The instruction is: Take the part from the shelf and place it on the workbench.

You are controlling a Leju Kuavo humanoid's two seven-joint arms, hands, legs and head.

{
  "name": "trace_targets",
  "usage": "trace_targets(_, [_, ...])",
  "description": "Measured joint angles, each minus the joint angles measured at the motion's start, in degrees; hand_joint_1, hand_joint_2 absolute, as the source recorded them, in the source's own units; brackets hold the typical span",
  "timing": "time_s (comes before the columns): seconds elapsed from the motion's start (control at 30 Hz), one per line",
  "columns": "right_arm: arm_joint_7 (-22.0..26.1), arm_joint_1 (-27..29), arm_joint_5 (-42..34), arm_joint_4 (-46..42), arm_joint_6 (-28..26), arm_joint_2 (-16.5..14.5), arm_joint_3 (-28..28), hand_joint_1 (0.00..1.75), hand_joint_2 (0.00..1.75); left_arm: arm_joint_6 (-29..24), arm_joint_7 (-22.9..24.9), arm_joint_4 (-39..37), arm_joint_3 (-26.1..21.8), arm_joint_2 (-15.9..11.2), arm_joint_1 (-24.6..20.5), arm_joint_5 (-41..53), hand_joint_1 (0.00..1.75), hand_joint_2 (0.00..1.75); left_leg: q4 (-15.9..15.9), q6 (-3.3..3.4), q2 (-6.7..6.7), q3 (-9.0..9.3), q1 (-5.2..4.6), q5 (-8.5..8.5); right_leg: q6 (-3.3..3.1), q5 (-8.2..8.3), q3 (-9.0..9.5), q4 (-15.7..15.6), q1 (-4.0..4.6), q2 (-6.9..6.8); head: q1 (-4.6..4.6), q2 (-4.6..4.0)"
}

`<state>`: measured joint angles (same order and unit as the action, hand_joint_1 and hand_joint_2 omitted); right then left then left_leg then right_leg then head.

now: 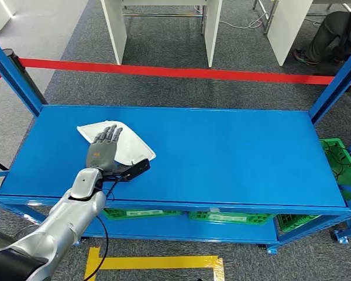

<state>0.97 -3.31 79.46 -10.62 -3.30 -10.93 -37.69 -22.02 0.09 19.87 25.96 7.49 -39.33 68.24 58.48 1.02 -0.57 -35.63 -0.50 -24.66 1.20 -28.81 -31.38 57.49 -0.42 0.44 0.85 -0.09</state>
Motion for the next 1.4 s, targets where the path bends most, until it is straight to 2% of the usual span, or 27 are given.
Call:
trace_targets(0.4, [0.0, 0.0, -0.1, 0.0, 0.0, 0.0, 0.0, 0.00, 0.00, 4.0, -1.7, 0.0, 1.0, -0.1, 0.0, 0.2, 1.75, 1.75, 0.0, -0.02, 0.00, 0.00, 0.07, 0.01, -0.01, -0.01, 0.01, 0.0, 0.07, 0.01, 0.01, 0.00])
trace_targets(0.57, [0.2, 0.0, 0.0, 0.0, 0.0, 0.0, 0.0, 0.00, 0.00, 6.2, -4.1, 0.0, 1.3, -0.3, -0.7, -1.6, 1.75, 1.75, 0.0, -0.02, 0.00, 0.05, 0.07, 0.01, 0.00, -0.01, 0.07, 0.0, 0.07, -0.01, 0.00, 0.00])
trace_targets(0.7, [0.3, 0.0, 0.0, 0.0, 0.1, 0.0, 0.0, 0.00, 0.00, 6.9, -9.1, 0.6, -0.1, -0.4, -0.9, -8.1, 1.75, 1.75, 0.0, -0.03, 0.00, 0.19, 0.07, 0.02, 0.00, 0.00, 0.19, 0.0, 0.07, -0.01, 0.00, 0.00])
trace_targets(0.8, [0.3, 0.1, 0.0, 0.0, -0.1, 0.0, 0.0, 0.00, 0.00, 4.8, -15.2, 1.9, -3.6, -0.1, -0.4, -16.9, 1.75, 1.75, 0.0, -0.02, -0.01, 0.26, 0.07, 0.03, 0.00, 0.00, 0.26, 0.0, 0.07, -0.06, 0.00, 0.00])
trace_targets(0.9, [0.3, 0.1, -0.3, 0.0, -0.5, 0.0, 0.0, 0.00, 0.00, 3.4, -21.5, 4.2, -8.0, 1.5, 0.9, -27.9, 1.75, 1.75, 0.0, 0.00, -0.07, 0.27, 0.06, 0.04, 0.00, 0.00, 0.29, 0.0, 0.07, -0.14, 0.00, 0.00])
trace_targets(1.0, [0.3, 0.1, -0.5, 0.0, -1.1, 0.0, 0.0, 0.00, 0.00, 3.7, -25.9, 8.6, -11.8, 3.7, 2.8, -39.4, 1.75, 1.75, 0.0, 0.00, -0.10, 0.27, 0.03, 0.04, 0.00, 0.00, 0.32, 0.0, 0.06, -0.15, 0.00, 0.00])
trace_targets(1.13, [1.4, 0.3, -0.9, 0.0, -1.7, 0.0, 0.0, 0.00, 0.00, 3.6, -27.6, 18.7, -12.3, 5.3, 7.4, -50.7, 1.75, 1.75, 0.0, 0.01, -0.09, 0.26, 0.01, 0.03, 0.01, 0.00, 0.31, 0.0, 0.05, -0.13, 0.01, 0.00])
trace_targets(1.27, [5.8, 0.6, -2.9, 0.0, -1.2, 0.0, -0.3, 0.00, 0.00, 1.6, -29.0, 30.6, -10.4, 5.1, 13.2, -56.2, 1.75, 1.75, 0.0, 0.02, -0.08, 0.21, 0.02, 0.01, 0.00, 0.00, 0.24, 0.0, 0.05, -0.09, 0.01, 0.00])
trace_targets(1.4, [10.2, 0.8, -6.3, 0.0, 1.8, 0.0, -1.7, 0.00, 0.00, -1.2, -30.4, 43.4, -8.4, 3.2, 18.7, -57.8, 1.75, 1.75, 0.0, 0.02, -0.05, 0.19, 0.04, -0.02, 0.02, -0.04, 0.19, 0.0, 0.06, -0.07, -0.01, 0.00])
